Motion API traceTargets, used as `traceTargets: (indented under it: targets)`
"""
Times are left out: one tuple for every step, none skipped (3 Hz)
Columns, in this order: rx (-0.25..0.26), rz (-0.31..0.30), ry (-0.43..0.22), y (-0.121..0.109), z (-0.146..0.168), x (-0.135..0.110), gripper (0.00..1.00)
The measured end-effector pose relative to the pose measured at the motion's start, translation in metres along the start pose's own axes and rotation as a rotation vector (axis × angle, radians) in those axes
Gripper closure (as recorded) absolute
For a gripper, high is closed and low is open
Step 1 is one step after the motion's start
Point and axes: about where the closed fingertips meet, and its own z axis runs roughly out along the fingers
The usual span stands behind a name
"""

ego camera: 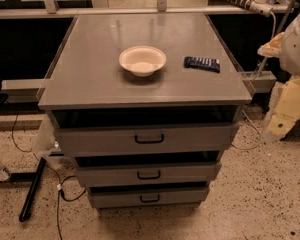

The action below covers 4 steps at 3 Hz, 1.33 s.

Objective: Open bottom drawer

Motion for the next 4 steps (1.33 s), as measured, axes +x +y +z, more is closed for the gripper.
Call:
traceTargets:
  targets:
    - [-0.020, -0.027, -0.056, 0.008, 0.029, 0.011, 0.00]
    - [-0.021, -0.059, -0.173, 0.020, 0.068, 0.025, 0.00]
    - [-0.010, -0.094, -0.287, 0.033, 0.116, 0.038, 0.00]
    - [-0.035, -0.127, -0.308, 0.053, 0.169, 0.047, 0.00]
